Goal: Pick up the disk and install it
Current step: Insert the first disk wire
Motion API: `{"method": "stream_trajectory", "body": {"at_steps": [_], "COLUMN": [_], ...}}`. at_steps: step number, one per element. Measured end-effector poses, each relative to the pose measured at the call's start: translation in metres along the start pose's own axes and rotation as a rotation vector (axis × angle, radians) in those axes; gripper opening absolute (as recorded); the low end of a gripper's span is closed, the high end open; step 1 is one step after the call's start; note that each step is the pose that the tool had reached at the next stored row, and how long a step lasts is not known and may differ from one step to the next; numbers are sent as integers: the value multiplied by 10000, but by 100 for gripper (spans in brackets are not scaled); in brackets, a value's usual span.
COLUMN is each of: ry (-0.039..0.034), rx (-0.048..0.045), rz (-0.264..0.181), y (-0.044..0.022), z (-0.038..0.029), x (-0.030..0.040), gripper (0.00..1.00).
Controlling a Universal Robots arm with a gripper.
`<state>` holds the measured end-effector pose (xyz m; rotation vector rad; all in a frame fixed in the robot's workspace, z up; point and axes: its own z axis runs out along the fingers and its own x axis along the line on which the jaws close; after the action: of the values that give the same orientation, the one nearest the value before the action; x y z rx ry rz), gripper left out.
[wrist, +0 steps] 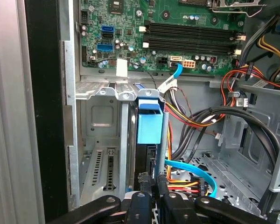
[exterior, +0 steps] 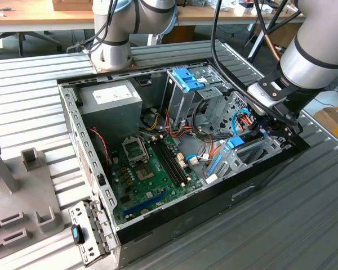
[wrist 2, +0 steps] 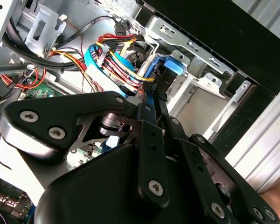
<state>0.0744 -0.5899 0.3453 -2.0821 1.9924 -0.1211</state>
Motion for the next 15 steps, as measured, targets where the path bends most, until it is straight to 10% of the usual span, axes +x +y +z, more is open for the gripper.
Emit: {"method": "stream_trajectory", "body": {"at_steps": [15], "ry": [-30], "rx": [8], "rz": [53], "y": [6], "z": [24], "x": [1], "gripper": [16]}}
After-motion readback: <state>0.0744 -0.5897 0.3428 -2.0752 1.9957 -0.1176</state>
